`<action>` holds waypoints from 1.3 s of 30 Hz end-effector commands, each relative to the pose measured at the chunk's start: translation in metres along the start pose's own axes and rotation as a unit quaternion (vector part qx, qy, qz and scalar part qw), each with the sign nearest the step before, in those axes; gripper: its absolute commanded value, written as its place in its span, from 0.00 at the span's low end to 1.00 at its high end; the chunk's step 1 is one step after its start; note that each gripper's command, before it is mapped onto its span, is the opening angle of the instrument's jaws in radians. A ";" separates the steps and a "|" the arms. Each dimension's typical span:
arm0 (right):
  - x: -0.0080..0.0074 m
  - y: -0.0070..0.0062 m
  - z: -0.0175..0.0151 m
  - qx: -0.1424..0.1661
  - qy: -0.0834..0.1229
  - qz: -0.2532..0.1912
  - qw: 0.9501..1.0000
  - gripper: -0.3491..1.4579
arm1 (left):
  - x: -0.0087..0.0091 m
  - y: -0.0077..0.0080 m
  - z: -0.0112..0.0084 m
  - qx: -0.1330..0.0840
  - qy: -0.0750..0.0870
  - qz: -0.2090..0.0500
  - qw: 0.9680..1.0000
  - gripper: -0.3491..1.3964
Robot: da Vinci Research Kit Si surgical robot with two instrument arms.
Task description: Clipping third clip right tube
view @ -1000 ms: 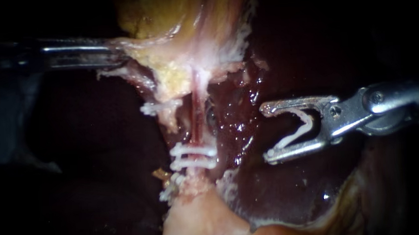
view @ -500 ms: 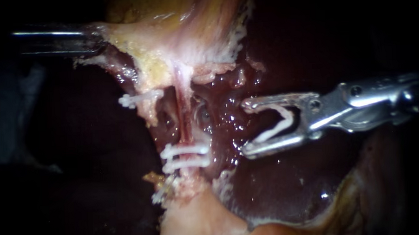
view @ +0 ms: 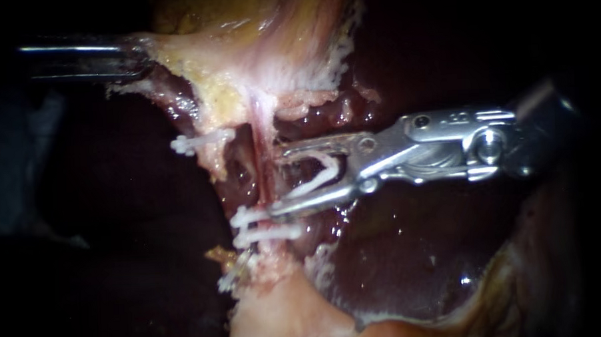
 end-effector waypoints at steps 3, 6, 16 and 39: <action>0.0004 0.0004 0.0011 0.007 0.009 0.003 1.000 0.47 | 0.0000 -0.0001 0.0000 0.000 0.000 0.000 1.000 0.00; 0.0007 0.0006 0.0017 0.020 0.026 0.012 0.999 0.47 | 0.0000 -0.0001 0.0000 0.000 0.000 0.000 1.000 0.00; 0.0023 -0.0011 0.0009 0.080 0.083 0.038 0.993 0.46 | -0.0001 -0.0007 -0.0001 0.001 0.000 0.000 1.000 0.00; 0.0070 0.0001 0.0021 0.117 0.164 0.084 0.976 0.45 | -0.0001 -0.0008 0.0004 0.002 0.001 0.000 1.000 0.00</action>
